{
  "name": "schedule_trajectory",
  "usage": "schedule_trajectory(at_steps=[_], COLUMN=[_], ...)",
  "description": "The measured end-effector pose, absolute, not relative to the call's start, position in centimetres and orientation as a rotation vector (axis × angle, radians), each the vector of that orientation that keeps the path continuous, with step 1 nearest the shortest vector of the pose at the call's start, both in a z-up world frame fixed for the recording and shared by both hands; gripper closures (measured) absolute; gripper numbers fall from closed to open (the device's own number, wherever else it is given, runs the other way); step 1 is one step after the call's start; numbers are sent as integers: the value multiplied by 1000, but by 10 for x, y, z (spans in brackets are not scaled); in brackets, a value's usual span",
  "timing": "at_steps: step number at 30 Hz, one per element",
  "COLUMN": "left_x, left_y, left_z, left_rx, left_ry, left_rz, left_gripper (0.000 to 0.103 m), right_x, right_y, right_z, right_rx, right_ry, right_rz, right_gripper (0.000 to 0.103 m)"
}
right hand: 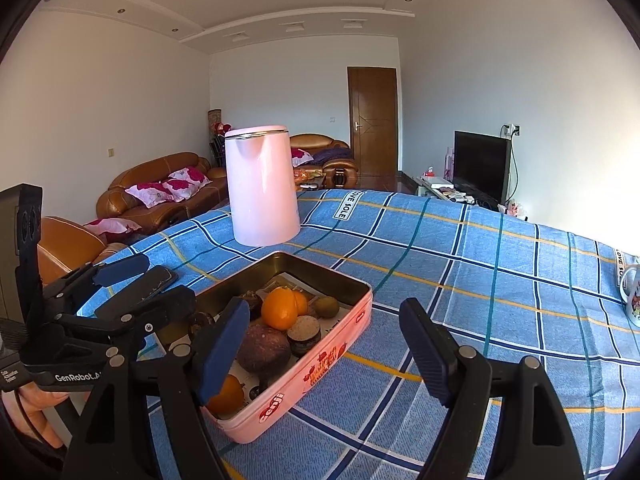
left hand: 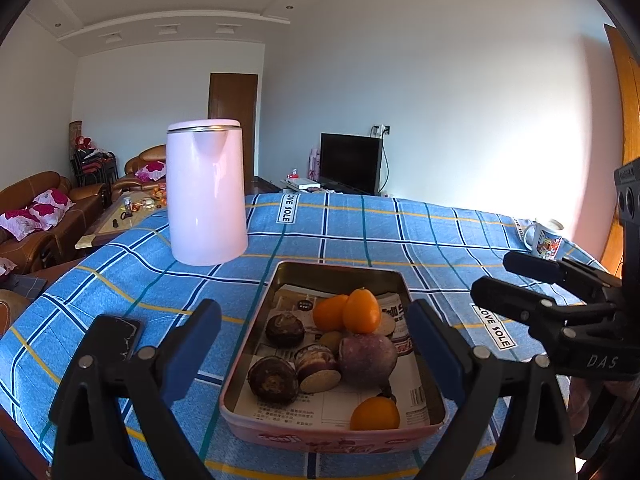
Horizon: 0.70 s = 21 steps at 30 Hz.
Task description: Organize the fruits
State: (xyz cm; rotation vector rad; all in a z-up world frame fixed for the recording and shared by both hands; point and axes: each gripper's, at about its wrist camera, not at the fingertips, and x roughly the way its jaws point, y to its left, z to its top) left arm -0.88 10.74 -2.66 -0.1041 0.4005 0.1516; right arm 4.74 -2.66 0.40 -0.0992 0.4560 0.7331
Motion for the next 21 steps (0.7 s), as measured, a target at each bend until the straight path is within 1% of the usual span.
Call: schedule_trajectory(at_steps=[21], left_x=[-8], left_y=[102], left_z=[-25], left_rx=[-96], left_ry=[399], left_rz=[149], left_gripper=[6], right_x=[45], right_y=[-32], right_z=[2], right_rx=[-92], right_ry=[452], right_rz=[723], right_gripper=[24])
